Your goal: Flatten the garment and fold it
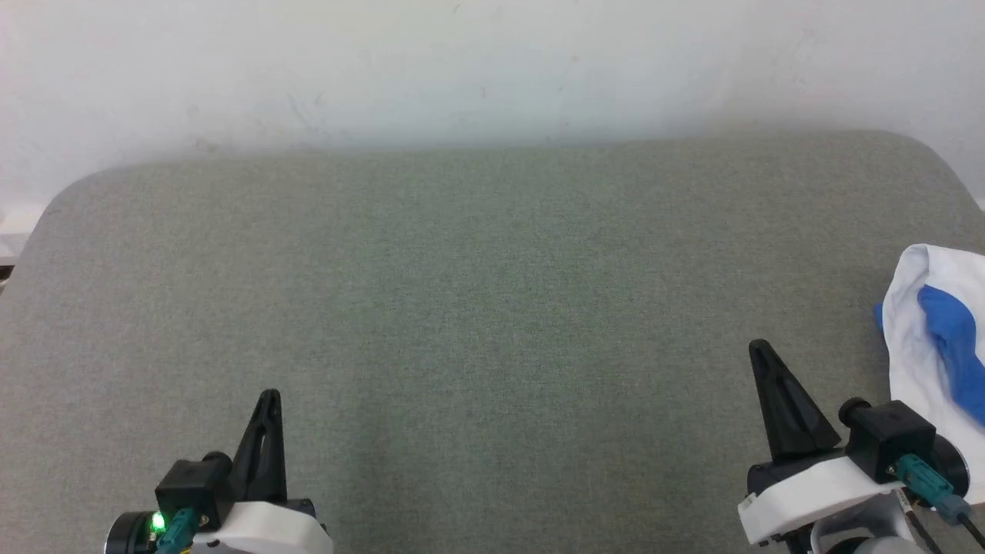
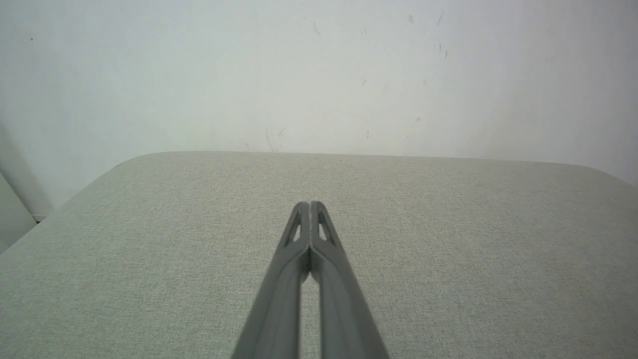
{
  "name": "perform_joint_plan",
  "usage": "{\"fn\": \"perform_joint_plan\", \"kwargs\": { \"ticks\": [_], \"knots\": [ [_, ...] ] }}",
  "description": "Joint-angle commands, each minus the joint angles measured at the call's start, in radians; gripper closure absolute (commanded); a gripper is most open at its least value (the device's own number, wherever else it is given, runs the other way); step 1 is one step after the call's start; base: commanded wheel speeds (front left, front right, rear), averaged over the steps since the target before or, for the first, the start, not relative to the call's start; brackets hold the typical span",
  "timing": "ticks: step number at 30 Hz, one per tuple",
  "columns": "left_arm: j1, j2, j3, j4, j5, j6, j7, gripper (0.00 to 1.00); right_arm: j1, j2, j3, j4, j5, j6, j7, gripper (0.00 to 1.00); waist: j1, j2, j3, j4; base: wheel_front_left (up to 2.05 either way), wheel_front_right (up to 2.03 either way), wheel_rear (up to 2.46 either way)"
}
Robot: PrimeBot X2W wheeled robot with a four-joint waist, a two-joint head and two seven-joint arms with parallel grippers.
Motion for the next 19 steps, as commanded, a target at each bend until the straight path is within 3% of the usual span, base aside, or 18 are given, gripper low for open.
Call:
{"fn": "perform_joint_plan", "kwargs": {
  "ticks": [1,19],
  "knots": [
    [-0.017,-0.003,-0.002,-0.006,0.010,0.002,0.006,1.00,-0.011,0.001,0.000,0.002,-0.008,-0.001,0.005,1.00,0.0000,0.0000,0.000,0.000,0.00,0.00,0.00],
    [-0.029,-0.009,-0.006,-0.018,0.032,0.003,0.042,1.00,-0.020,0.002,-0.009,0.006,-0.029,-0.001,0.026,1.00,0.0000,0.0000,-0.001,0.003,0.00,0.00,0.00]
  ]
}}
